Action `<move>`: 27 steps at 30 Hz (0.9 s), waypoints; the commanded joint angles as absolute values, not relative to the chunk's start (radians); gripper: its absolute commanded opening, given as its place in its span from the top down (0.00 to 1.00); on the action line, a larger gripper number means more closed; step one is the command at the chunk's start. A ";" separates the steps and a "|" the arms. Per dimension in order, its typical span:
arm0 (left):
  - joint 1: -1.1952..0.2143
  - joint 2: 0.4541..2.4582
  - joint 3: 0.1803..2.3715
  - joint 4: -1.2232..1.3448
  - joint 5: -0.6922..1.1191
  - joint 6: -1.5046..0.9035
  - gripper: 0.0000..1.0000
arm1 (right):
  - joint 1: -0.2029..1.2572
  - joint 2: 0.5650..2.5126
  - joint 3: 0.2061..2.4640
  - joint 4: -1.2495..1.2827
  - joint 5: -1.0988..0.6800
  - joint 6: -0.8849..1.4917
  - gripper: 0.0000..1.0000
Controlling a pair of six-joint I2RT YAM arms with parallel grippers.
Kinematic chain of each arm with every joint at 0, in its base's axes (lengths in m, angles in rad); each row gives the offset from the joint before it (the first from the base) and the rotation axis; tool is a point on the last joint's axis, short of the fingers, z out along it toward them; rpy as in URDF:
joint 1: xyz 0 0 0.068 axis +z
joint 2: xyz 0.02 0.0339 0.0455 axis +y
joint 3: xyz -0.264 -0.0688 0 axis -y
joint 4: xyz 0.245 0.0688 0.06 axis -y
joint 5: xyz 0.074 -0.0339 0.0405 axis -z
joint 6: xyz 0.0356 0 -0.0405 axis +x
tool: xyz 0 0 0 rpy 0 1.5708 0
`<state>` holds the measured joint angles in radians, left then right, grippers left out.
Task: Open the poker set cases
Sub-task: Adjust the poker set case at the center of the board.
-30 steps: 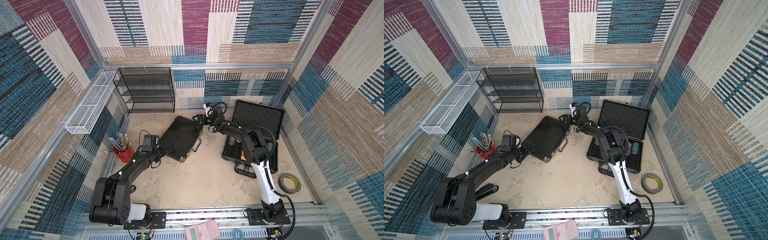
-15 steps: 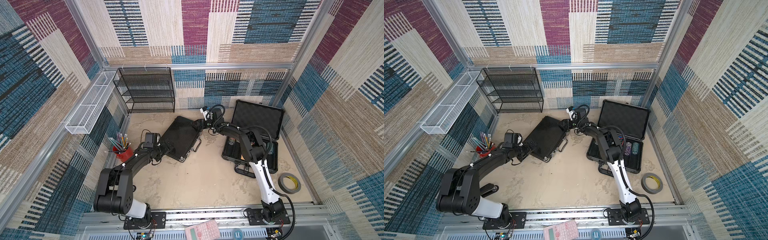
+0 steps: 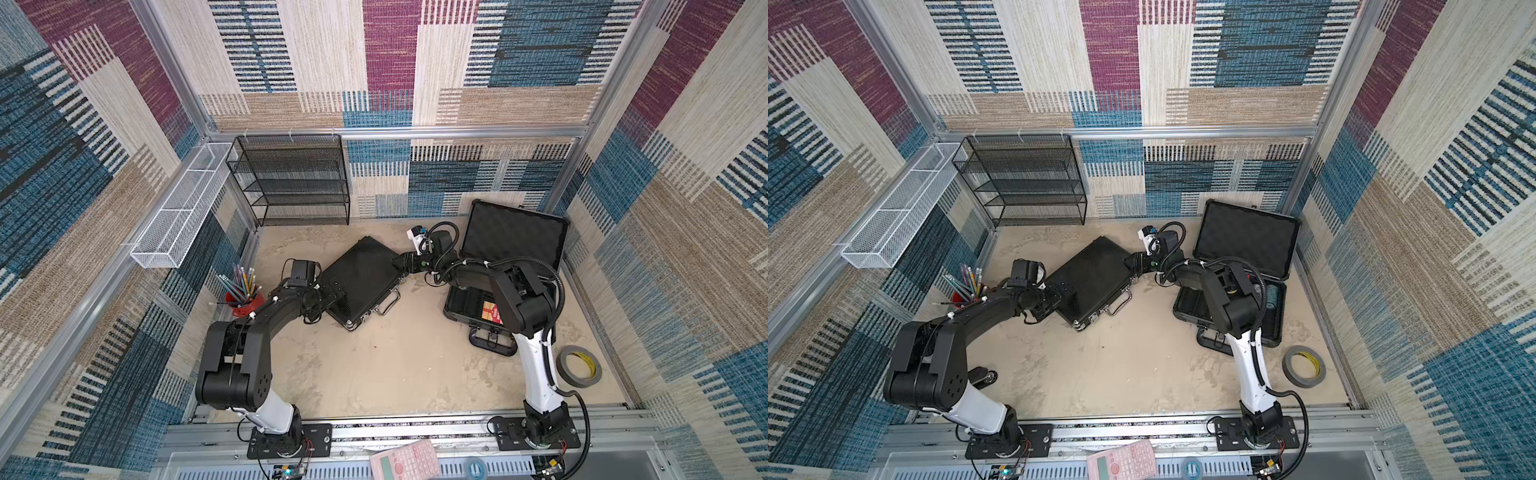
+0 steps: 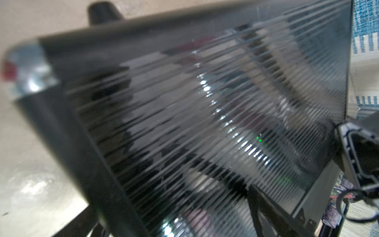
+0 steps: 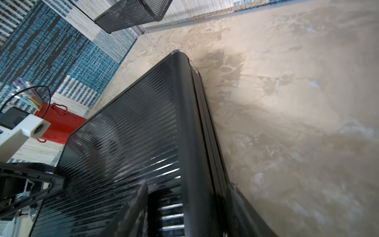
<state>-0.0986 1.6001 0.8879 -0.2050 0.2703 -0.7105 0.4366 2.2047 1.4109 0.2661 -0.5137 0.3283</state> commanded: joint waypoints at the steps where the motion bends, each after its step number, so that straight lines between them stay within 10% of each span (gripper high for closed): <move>1: -0.108 1.628 0.891 -0.080 0.413 -0.672 0.04 | 0.491 2.135 1.309 0.311 -0.643 0.439 0.38; 27: -0.152 1.839 1.050 0.020 0.537 -0.678 0.18 | 0.669 1.744 0.848 0.362 -0.220 0.786 0.28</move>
